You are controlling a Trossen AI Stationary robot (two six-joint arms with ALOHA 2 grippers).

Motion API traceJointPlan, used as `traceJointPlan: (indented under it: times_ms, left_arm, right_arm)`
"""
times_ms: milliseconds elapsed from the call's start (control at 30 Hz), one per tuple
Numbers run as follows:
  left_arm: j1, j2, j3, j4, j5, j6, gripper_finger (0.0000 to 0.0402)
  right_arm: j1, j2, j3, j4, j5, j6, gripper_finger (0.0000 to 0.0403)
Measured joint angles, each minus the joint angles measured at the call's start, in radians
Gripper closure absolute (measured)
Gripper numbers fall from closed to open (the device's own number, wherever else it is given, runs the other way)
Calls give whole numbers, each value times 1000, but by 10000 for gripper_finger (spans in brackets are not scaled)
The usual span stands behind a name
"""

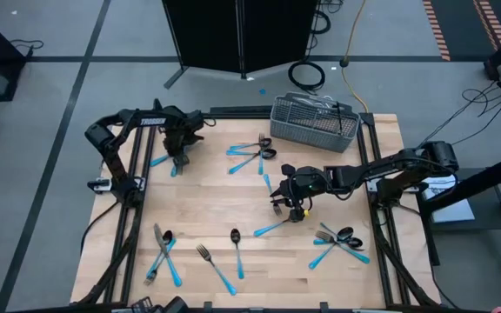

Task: Sort silverware
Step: Put the blue knife into the right of the blue utensil organizer

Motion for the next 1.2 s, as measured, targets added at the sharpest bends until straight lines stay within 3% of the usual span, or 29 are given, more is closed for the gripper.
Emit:
traceJointPlan:
  times_ms: [533, 1000, 1200]
  left_arm:
    - [-96, -3, 35, -19, -218, 13, 379]
    - [-138, -5, 122, 85, -217, 39, 379]
    - [-138, -5, 134, 187, -271, 76, 379]
  right_arm:
    - [0, 0, 0, 1, 0, 0, 324]
    - [-2, 0, 0, 25, 0, -1, 324]
    - [-2, 0, 0, 24, 0, -4, 324]
